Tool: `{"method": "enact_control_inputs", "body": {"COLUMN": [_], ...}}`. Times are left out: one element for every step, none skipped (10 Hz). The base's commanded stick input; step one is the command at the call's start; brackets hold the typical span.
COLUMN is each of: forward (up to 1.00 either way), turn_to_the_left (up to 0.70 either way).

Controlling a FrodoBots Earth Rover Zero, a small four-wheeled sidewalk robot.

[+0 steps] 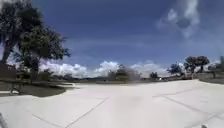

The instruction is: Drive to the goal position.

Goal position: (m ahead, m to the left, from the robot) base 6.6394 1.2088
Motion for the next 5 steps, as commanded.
{"method": "enact_control_inputs", "body": {"forward": [0.85,0.85,0.85,0.85,0.85], "turn_to_the_left": [0.04,0.04,0.04,0.04,0.04]}}
